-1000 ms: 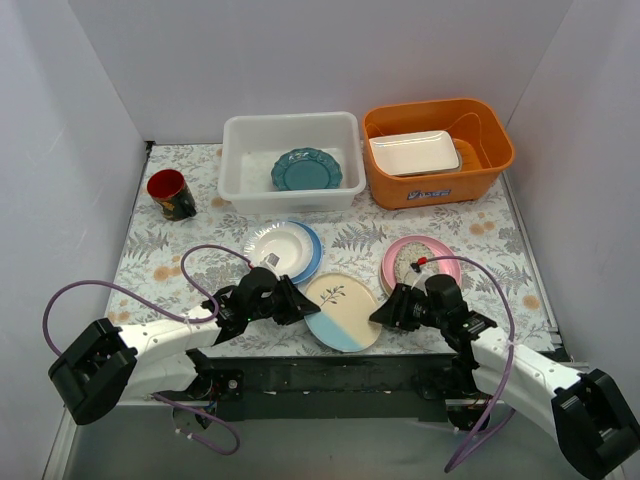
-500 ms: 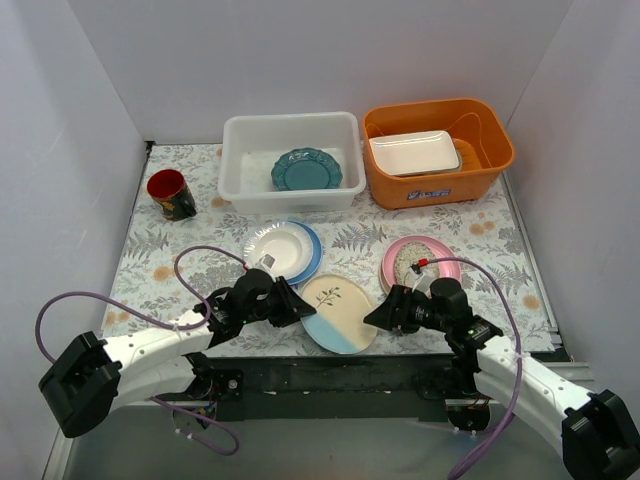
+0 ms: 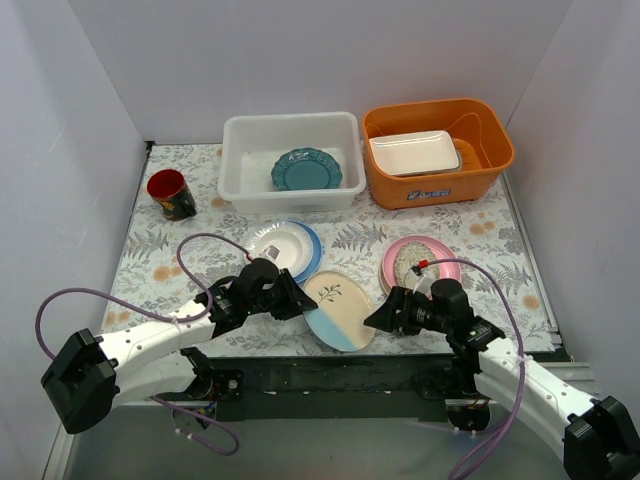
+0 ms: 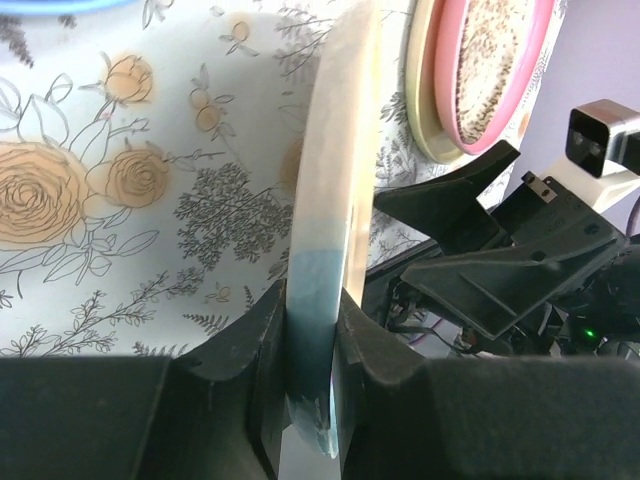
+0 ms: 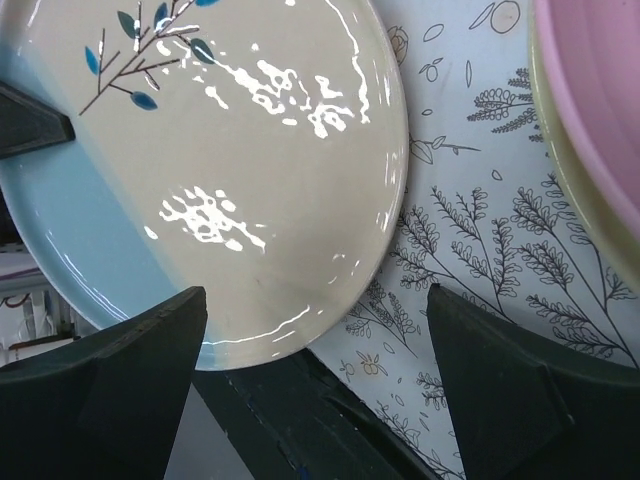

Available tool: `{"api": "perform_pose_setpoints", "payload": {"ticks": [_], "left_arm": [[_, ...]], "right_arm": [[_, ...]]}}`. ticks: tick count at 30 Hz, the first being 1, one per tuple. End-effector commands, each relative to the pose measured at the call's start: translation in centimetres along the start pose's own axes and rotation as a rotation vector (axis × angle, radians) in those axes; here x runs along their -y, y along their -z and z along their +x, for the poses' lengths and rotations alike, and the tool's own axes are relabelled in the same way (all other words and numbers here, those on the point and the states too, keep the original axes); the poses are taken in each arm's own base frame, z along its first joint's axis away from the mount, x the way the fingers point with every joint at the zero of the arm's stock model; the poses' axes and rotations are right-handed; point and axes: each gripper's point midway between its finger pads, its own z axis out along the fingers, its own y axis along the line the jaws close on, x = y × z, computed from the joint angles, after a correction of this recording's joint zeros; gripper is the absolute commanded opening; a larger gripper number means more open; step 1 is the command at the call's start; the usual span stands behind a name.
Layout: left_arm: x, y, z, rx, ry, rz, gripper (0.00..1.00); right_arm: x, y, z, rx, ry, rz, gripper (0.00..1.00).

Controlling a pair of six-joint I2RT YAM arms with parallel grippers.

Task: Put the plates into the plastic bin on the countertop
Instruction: Pick up the plate from the corner of the board, then place the plate in the plastic bin.

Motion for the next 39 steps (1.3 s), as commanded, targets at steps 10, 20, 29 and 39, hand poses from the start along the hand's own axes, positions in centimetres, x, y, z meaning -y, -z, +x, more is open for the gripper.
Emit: {"api": "perform_pose_setpoints", "payload": {"ticks": [10, 20, 29, 39], "left_arm": [[7.4, 2.3, -5.3, 0.149, -0.133, 0.005, 0.00], [12.2, 4.5, -10.1, 0.205, -0.155, 0.092, 0.00], [16.4, 5.6, -15.5, 0.234, -0.218, 0.159, 0.00], [19.0, 5.2, -20.1, 0.243, -0.243, 0.188, 0.00]], "right_arm": [[-1.2, 1.1, -1.3, 0.047, 0.038, 0.006, 0.98], [-1.1, 1.2, -1.1, 0.039, 0.040, 0.012, 0.98], [-0.7, 1.2, -0.6, 0.028, 0.037, 0.018, 0.98], [-0.1, 1.1, -0.1, 0.014, 0.027, 0.030, 0.98]]}}
